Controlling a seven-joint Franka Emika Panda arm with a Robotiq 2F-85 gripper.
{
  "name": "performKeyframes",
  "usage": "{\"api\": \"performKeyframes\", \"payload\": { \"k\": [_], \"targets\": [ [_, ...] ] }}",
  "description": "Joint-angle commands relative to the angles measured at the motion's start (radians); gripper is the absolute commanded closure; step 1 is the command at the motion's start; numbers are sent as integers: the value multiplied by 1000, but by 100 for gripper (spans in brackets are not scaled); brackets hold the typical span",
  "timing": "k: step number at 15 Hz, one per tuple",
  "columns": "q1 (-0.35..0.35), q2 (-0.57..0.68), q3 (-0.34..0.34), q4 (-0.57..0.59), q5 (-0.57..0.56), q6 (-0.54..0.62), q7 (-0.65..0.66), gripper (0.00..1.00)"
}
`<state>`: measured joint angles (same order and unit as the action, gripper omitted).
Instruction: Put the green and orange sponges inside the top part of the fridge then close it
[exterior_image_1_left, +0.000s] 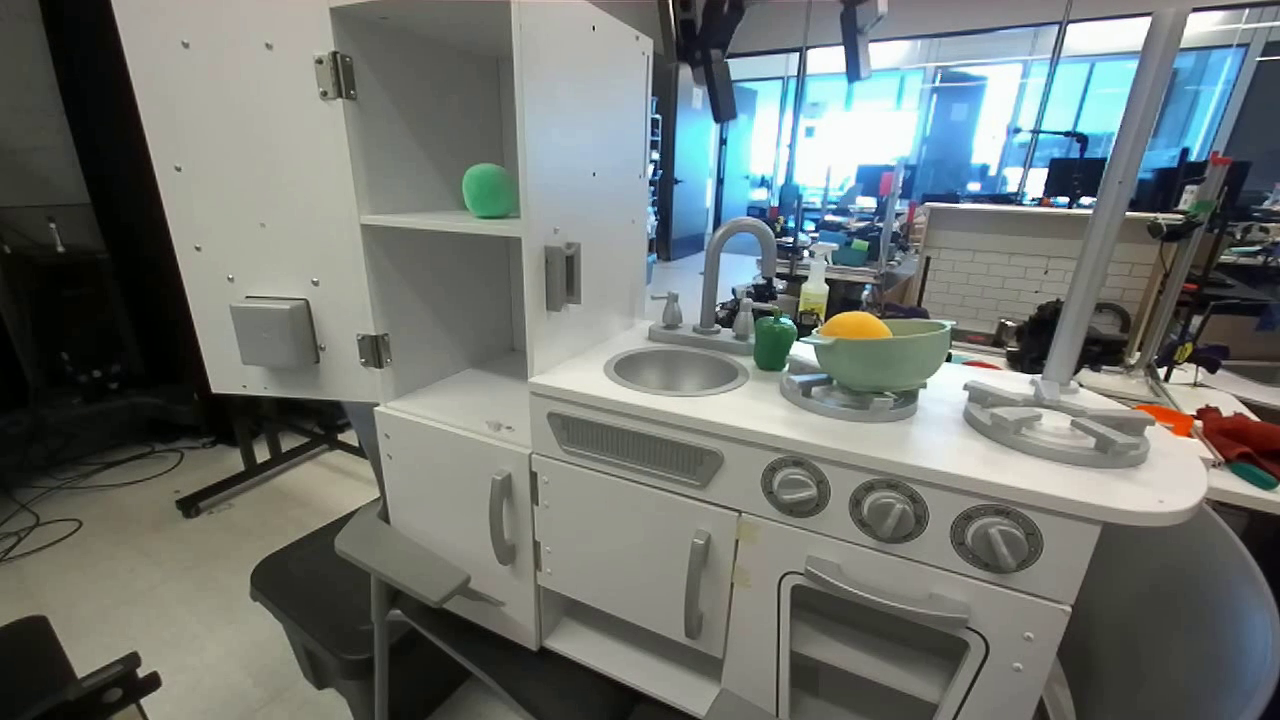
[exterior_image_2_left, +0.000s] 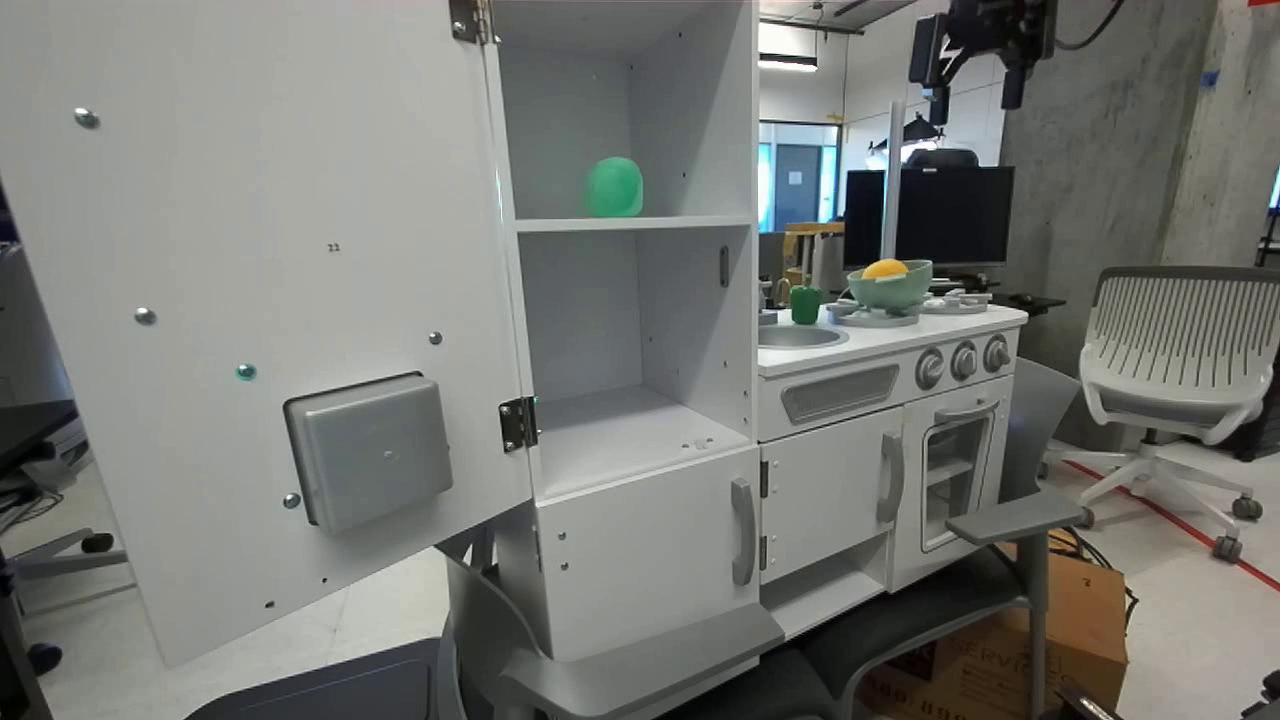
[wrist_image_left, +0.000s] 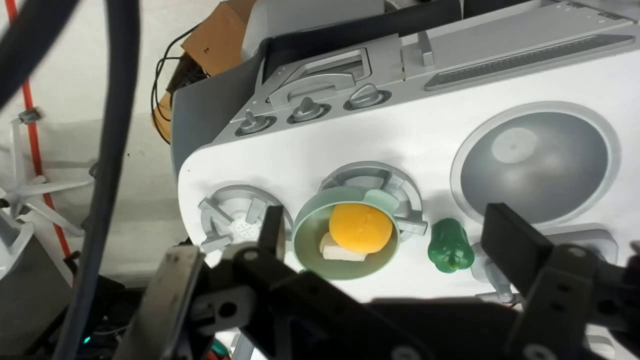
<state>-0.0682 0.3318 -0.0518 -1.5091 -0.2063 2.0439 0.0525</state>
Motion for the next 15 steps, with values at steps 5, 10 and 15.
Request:
{"api": "performKeyframes", "payload": {
  "k": [5, 10, 15],
  "targets": [
    [23, 232, 7, 251, 121, 12, 79, 0],
    [18, 429, -1, 504, 135, -8, 102, 0],
    [29, 614, 2, 728, 134, -50, 103, 0]
  ]
}}
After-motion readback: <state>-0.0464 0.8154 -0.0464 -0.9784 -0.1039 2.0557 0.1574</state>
